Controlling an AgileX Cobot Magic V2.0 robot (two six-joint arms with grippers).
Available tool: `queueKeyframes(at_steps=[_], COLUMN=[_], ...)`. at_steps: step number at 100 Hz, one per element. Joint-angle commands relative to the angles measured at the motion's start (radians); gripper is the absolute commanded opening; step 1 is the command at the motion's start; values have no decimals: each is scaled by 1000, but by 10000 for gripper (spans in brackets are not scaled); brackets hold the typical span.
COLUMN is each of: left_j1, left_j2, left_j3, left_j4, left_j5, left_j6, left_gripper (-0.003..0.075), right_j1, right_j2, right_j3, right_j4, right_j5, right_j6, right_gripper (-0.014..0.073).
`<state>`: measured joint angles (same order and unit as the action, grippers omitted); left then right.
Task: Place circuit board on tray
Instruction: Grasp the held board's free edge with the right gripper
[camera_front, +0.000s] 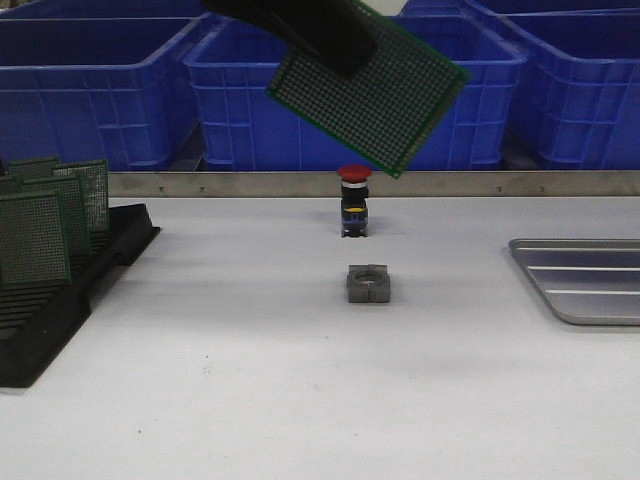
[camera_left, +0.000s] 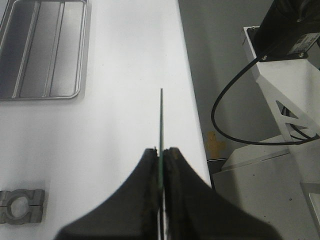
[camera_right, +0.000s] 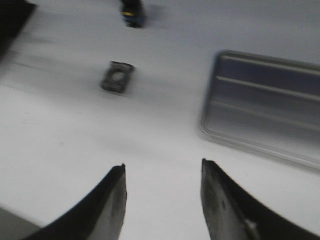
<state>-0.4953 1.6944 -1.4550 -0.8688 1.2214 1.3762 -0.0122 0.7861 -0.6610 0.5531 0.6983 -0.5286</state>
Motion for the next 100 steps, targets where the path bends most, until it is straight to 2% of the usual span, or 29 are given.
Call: queueKeyframes(at_steps=[1, 10, 18, 27, 62, 80, 88, 100], left_j1=[-9, -9, -9, -9, -9, -9, -9, -9], left_j2=[-49, -49, -49, -49, -49, -49, -49, -49], left_j3=[-34, -34, -34, -34, -34, -34, -34, -34], left_j4=[-73, -73, -73, -73, -73, -73, -73, -73], left_j5=[51, 51, 51, 51, 51, 50, 50, 50], left_j6=[-2, -2, -2, -2, -2, -2, -2, -2], left_gripper=[-20, -20, -20, -20, -20, -20, -20, -20], right_j1=[20, 56, 89, 126, 264, 280, 280, 280], right_j2=[38, 89, 139, 196, 444, 510, 512, 512], right_j3=[-64, -87, -102, -124, -249, -253, -253, -253], right_j4=[240, 399, 482, 548, 577, 576, 576, 578], right_j5=[-32, -5, 30, 69, 174, 190, 190, 187], right_j6=[-265, -560, -806, -963, -983, -983, -983, -983], right_gripper=[402, 402, 402, 402, 402, 388, 294, 52])
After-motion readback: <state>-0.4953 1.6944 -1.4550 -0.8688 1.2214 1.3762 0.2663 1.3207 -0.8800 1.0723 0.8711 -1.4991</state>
